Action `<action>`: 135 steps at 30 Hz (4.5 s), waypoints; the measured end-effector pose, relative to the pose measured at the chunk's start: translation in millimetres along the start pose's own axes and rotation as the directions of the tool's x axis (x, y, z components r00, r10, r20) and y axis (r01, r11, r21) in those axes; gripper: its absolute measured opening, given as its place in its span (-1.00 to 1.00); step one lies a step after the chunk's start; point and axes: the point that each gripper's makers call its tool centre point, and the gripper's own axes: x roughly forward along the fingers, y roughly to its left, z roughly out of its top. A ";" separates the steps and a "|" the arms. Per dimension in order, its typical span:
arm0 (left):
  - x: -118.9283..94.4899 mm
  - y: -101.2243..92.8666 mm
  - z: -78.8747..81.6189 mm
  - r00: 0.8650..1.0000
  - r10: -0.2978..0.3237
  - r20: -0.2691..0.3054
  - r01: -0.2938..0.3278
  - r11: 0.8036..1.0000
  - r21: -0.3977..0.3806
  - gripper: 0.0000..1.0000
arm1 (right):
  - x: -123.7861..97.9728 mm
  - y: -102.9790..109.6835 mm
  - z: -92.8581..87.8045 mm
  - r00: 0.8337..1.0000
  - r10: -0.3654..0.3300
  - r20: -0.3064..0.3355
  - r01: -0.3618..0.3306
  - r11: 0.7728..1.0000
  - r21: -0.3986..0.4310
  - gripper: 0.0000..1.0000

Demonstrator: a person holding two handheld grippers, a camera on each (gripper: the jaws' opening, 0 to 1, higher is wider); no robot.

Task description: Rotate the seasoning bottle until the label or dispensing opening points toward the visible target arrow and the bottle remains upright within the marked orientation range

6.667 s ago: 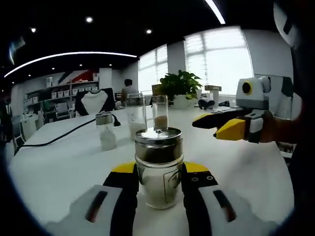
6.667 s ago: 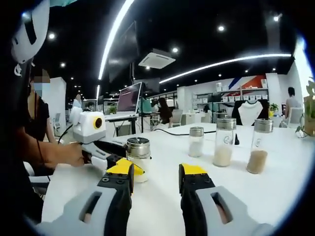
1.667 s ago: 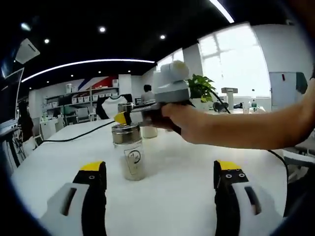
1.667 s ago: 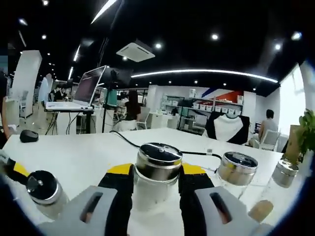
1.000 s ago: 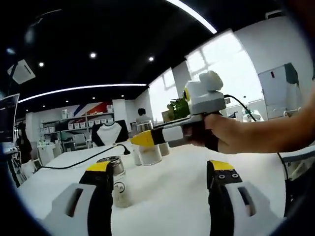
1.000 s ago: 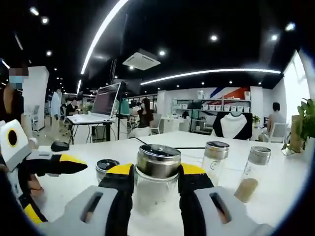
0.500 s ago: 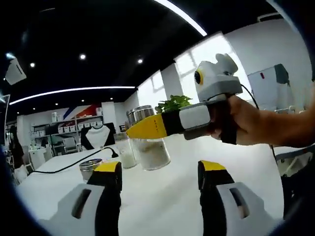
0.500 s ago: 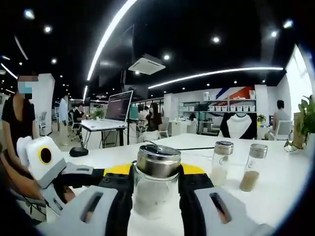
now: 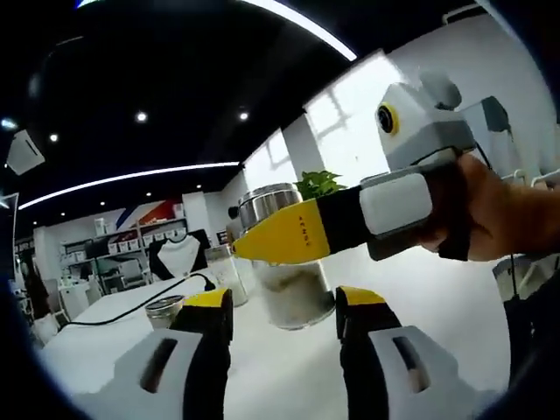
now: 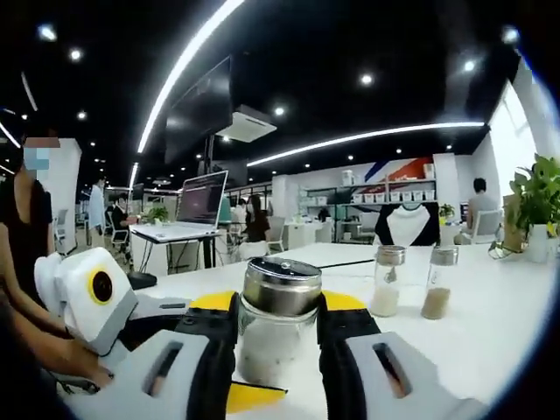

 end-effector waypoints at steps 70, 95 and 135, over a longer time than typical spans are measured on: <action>-7.7 -33.0 10.6 0.976 -0.209 0.062 0.215 0.969 -0.121 -0.26 | -27.9 33.2 -5.4 0.938 0.320 -0.134 -0.337 0.932 -0.133 -0.33; -5.1 -26.4 10.3 0.985 -0.161 0.069 0.167 0.981 -0.095 -0.21 | -8.3 16.9 1.8 1.000 -0.008 0.022 0.008 1.000 -0.016 -0.31; -7.1 -33.3 10.7 0.976 -0.202 0.079 0.210 0.971 -0.111 -0.19 | -19.9 15.6 -11.7 0.993 0.114 -0.035 -0.111 0.992 0.064 -0.33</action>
